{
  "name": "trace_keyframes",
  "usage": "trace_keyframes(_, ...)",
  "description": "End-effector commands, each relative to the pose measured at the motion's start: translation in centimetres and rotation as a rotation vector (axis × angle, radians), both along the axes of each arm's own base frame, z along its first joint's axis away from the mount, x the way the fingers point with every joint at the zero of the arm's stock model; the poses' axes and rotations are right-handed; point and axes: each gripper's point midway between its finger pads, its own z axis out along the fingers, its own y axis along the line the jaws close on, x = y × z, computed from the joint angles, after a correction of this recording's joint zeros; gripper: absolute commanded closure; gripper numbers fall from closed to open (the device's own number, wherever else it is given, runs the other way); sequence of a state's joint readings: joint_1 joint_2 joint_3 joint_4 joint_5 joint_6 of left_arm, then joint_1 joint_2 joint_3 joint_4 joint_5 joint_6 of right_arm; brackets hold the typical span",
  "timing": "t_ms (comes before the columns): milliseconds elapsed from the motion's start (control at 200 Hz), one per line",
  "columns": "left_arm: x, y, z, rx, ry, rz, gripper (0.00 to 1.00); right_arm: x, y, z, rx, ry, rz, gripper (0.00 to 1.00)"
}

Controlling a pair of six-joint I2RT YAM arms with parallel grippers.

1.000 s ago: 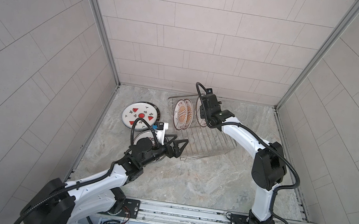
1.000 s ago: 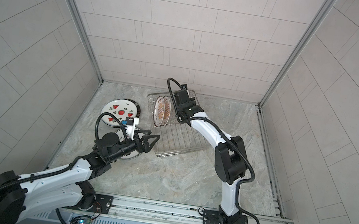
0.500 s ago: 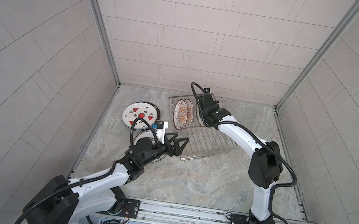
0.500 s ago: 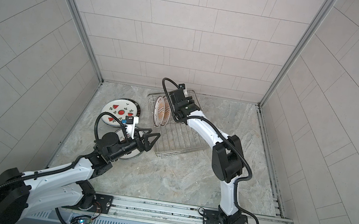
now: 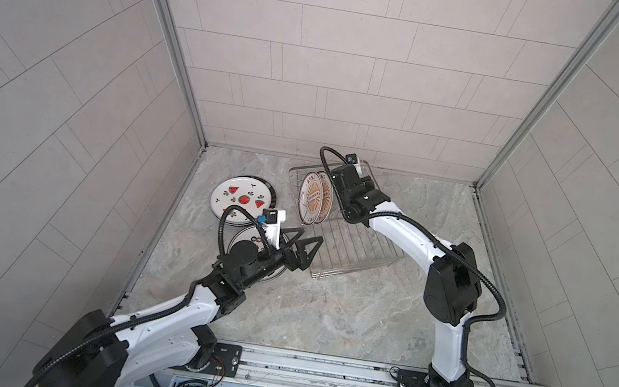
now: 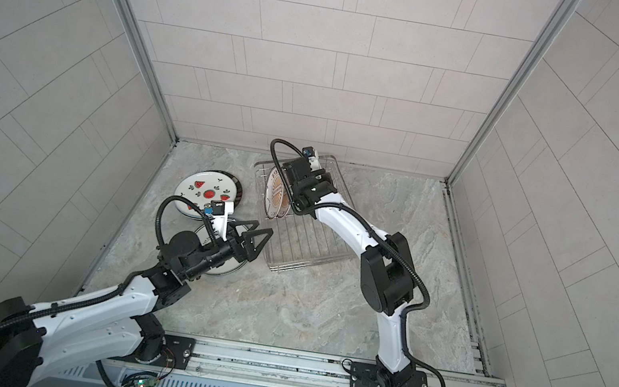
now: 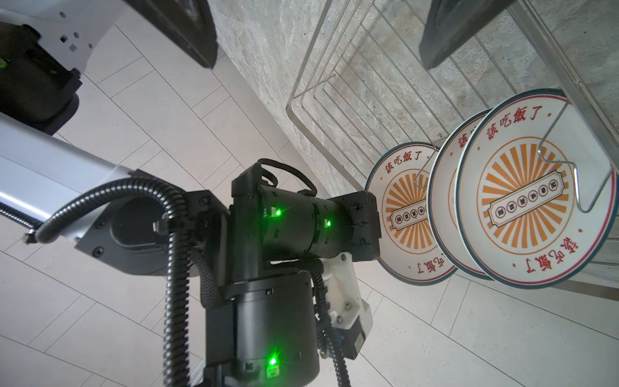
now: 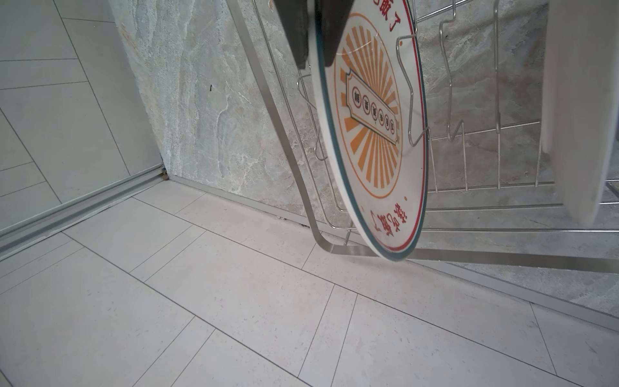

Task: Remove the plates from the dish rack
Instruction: 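Lower the right gripper onto the nearest sunburst plate's rim while the left returns, then lift the sunburst plate out of the rack with the right gripper toward the left gripper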

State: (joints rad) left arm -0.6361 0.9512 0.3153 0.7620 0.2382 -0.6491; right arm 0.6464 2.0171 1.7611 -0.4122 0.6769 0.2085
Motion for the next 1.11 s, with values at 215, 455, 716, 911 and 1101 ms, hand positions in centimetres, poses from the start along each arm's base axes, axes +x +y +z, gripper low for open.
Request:
trace_keyframes(215, -0.2, 1.2, 0.4, 0.026, -0.038, 0.053, 0.00, -2.2, -0.8, 8.3, 0.009, -0.176, -0.037, 1.00)
trace_keyframes(455, -0.1, 1.4, 0.4, 0.023, -0.035, 0.065, 0.00, -3.9, -1.0, 10.3, 0.003, -0.215, -0.028, 1.00)
trace_keyframes(716, -0.5, 1.3, -0.5, 0.022, -0.010, 0.051, 0.00, -7.3, -2.8, 12.8, 0.065, -0.268, -0.004, 1.00)
trace_keyframes(911, -0.8, 0.8, -0.1, -0.001, -0.014, 0.013, 0.00, -10.5, -4.2, 13.4, 0.202, -0.281, 0.082, 1.00)
trace_keyframes(1101, -1.0, 0.8, -0.3, -0.007, -0.008, 0.010, 0.00, -13.4, -5.4, 13.0, 0.427, -0.266, 0.220, 1.00)
